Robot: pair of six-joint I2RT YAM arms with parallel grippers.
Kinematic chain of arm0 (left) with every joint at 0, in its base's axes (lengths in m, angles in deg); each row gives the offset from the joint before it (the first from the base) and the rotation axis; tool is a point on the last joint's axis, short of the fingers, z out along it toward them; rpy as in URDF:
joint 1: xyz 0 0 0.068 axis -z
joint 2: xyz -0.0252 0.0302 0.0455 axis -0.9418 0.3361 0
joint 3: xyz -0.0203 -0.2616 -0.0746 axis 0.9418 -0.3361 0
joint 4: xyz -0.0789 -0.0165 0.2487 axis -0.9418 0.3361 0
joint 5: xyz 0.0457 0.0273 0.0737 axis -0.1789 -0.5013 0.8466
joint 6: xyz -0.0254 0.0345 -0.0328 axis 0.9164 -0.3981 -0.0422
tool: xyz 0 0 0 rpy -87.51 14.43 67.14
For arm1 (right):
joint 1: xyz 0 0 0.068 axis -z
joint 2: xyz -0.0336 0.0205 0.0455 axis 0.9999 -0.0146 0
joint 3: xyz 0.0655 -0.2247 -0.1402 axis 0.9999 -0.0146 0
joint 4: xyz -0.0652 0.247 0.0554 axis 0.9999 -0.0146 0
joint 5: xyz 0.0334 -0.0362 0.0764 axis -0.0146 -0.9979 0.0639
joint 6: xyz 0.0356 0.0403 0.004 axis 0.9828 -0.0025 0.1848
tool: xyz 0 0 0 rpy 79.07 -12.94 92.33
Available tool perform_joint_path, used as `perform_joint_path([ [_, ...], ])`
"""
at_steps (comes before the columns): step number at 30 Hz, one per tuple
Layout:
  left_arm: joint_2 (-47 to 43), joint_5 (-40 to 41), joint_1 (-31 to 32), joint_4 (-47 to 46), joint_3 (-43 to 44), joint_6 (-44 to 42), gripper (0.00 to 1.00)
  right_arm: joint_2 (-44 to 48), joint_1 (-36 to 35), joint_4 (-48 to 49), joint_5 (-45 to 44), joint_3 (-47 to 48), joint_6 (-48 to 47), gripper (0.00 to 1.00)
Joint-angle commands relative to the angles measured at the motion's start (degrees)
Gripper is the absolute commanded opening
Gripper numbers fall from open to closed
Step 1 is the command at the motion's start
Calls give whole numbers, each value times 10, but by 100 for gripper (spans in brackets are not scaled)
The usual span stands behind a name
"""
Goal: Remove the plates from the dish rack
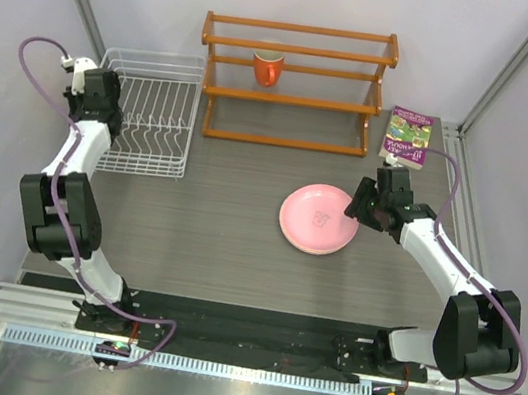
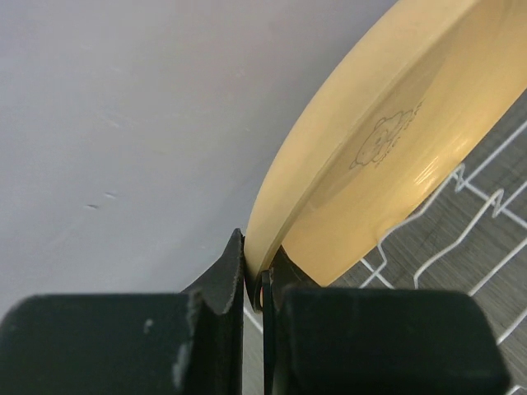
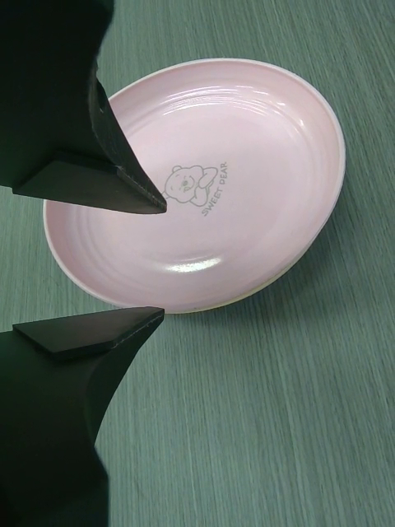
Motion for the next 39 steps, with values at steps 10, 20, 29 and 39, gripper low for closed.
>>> perform_joint_path([
  [10,-161,94,35,-120,-28,-91,0,24,0,16,4,-1,0,54],
  [20,-270,-140,60,76,-22,98,0,110,0,-17,-9,36,-19,67],
  [29,-305,-442,81,71,-109,230,0,140,-3,22,95,37,7,70],
  [39,-274,-532,195,37,-153,265,0,97,-68,90,100,64,32,70],
])
